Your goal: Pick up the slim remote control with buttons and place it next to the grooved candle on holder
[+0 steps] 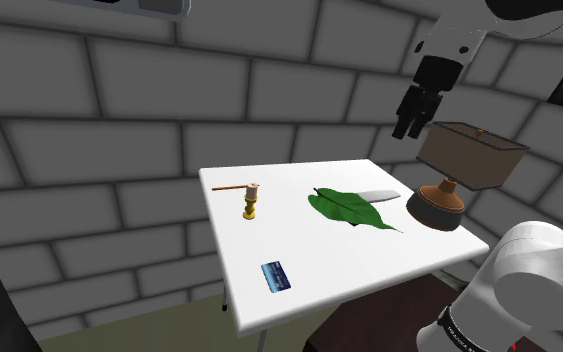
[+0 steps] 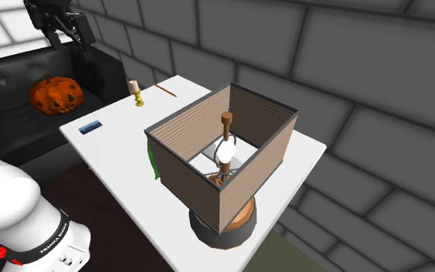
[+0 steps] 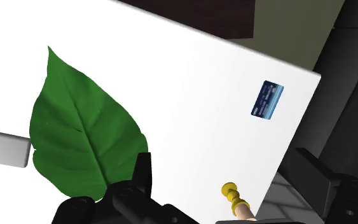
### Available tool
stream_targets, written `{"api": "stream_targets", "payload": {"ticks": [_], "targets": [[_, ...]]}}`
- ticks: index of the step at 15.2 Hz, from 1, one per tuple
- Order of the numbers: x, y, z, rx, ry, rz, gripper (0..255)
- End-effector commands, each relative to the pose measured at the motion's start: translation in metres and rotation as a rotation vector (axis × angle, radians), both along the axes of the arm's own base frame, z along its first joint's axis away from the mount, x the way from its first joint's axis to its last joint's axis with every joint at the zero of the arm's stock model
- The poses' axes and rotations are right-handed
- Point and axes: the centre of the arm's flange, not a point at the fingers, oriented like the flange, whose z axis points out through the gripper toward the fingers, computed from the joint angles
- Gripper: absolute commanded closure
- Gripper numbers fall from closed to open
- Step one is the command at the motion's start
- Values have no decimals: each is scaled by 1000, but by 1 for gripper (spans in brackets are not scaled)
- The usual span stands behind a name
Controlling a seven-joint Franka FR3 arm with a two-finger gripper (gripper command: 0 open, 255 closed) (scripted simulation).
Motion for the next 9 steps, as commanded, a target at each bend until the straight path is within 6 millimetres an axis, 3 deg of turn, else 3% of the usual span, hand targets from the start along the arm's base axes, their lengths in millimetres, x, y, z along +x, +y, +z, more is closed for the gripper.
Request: {"api": "stream_targets", "payload": {"ticks": [1,9], "targets": [[0,0,0,0,0,0,0],[-16,-75,-68,-23,-13,243,0]]}}
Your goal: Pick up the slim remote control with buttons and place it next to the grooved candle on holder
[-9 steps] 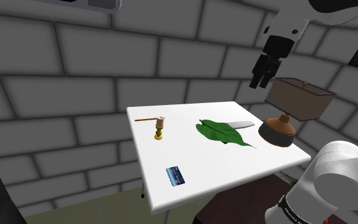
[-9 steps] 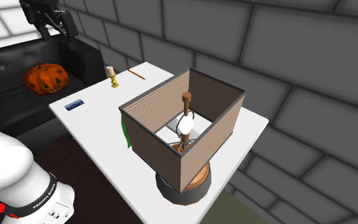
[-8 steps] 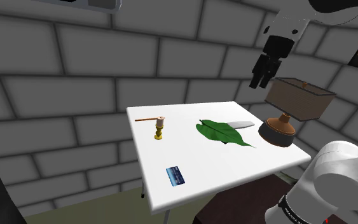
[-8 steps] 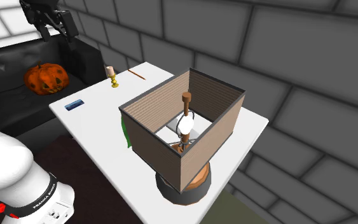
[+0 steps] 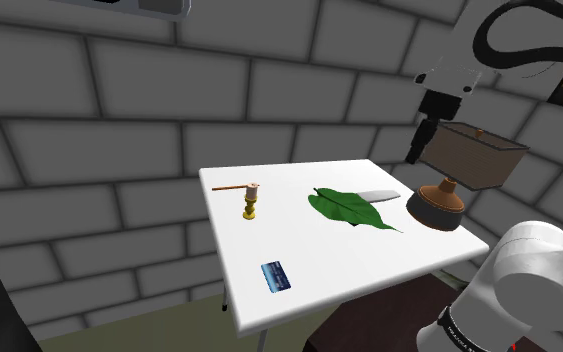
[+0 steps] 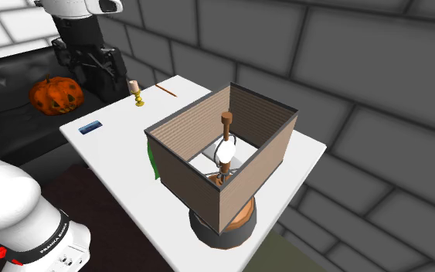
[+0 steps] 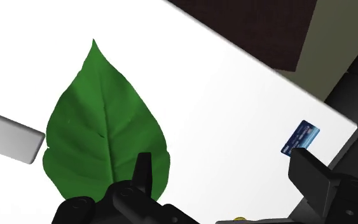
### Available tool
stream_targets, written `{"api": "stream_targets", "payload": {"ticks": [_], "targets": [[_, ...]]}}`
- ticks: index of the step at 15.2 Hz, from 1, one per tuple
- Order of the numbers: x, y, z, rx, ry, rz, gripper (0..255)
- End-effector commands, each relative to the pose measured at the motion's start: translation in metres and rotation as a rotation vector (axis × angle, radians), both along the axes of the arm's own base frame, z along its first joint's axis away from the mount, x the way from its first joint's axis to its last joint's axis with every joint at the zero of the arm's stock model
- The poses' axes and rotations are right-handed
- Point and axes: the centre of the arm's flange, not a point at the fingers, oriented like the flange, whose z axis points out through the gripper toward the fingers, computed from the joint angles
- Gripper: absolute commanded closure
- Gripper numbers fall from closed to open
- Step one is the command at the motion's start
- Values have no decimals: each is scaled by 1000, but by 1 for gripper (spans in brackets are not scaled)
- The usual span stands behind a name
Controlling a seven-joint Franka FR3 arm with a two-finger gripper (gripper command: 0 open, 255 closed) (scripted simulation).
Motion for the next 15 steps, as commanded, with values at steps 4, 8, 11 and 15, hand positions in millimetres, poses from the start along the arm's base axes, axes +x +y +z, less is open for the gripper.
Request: {"api": "stream_targets", "payload": {"ticks": [4,8,11,15], "targets": [[-3,-48,-39,-15,-10,158,0],[2,-87,-72,-27,-16,279,0],[8,-116,-96,-35,-21,370,0],[21,-153,-129,-46,-28,492,0]]}}
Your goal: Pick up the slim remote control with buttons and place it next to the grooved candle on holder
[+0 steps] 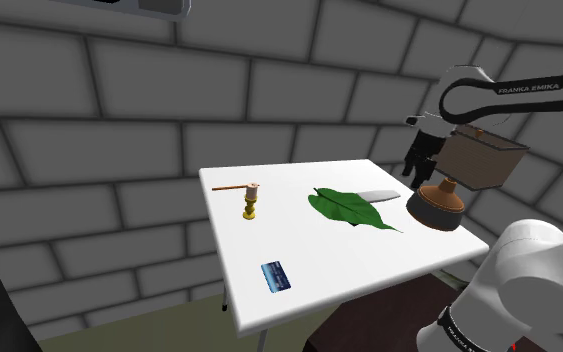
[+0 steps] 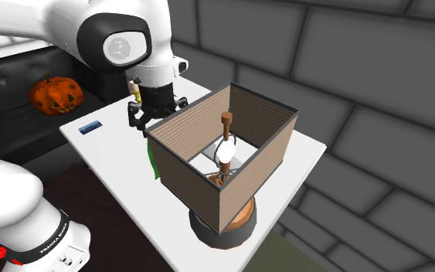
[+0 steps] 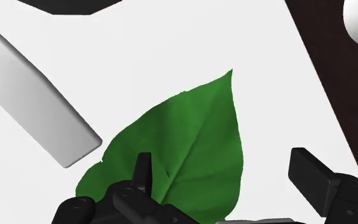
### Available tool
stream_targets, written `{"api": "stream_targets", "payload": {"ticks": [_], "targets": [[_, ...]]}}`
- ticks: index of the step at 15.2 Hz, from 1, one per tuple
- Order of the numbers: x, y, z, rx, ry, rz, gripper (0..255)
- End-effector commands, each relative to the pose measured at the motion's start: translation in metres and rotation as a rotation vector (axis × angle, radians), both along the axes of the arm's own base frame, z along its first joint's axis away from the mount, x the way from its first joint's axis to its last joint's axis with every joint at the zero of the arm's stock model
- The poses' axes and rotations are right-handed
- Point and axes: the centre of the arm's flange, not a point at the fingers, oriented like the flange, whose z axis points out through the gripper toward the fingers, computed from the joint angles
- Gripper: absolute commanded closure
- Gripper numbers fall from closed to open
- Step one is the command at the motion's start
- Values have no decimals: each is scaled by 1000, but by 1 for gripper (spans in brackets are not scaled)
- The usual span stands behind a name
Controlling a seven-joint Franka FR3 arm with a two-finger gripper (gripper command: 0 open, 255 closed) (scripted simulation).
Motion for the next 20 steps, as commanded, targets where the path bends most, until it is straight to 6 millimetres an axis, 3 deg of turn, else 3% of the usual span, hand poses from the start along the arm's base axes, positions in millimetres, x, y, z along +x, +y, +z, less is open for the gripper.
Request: {"api": "stream_targets", "payload": {"ticks": [1,8,15,18,20], "targets": [[7,-19,-15,-8,-5,66,0],[42,-81,-70,-28,-16,279,0],[91,-134,-123,-47,-28,492,0],[113,-152,-143,-55,-33,574,0],[113,-152,-154,-55,-33,574,0]]}}
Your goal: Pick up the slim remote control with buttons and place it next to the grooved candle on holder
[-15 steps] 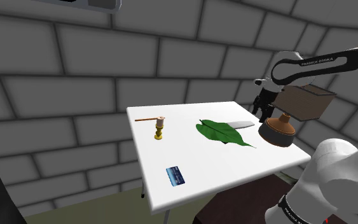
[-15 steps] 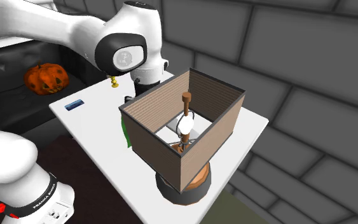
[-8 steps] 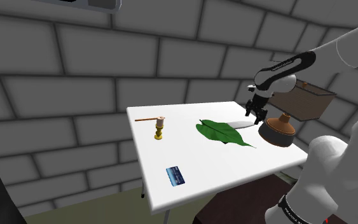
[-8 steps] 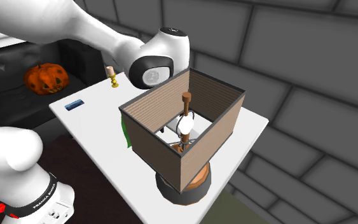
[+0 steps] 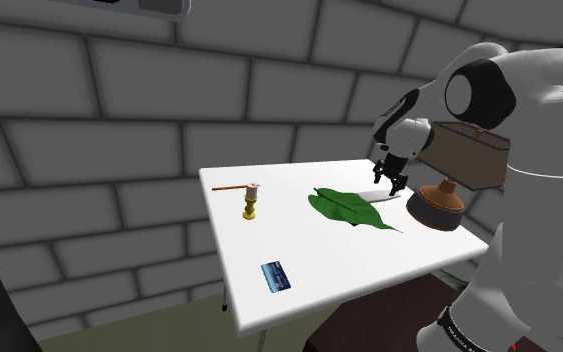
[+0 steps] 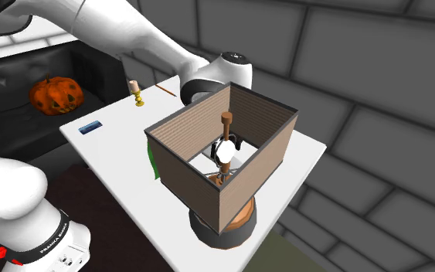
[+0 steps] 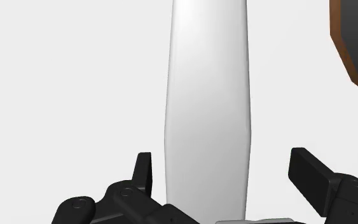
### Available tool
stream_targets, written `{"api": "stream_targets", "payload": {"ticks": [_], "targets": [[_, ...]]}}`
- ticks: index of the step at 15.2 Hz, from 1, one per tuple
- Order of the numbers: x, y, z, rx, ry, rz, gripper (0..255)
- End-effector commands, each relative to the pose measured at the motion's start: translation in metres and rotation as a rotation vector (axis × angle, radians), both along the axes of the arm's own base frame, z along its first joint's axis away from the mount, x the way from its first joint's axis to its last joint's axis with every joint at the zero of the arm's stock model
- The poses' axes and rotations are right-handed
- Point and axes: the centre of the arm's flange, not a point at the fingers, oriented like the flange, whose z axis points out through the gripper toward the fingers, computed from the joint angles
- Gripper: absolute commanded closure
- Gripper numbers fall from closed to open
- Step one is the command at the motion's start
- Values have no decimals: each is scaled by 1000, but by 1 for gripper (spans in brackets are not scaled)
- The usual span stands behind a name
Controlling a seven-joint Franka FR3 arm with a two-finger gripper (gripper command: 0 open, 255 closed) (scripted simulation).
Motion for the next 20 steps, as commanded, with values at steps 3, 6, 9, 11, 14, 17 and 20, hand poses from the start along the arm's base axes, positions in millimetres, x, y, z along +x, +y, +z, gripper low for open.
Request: {"api": "stream_targets", "payload": {"ticks": [3,6,9,11,14,17,20], "targets": [[2,-2,-22,2,-2,7,0],[2,-2,-36,2,-2,7,0],[2,-2,-36,2,-2,7,0],[2,-2,-36,2,-2,7,0],[2,-2,-36,2,-1,7,255],[2,-2,-36,2,-1,7,255],[2,-2,-36,2,-1,7,255]]}}
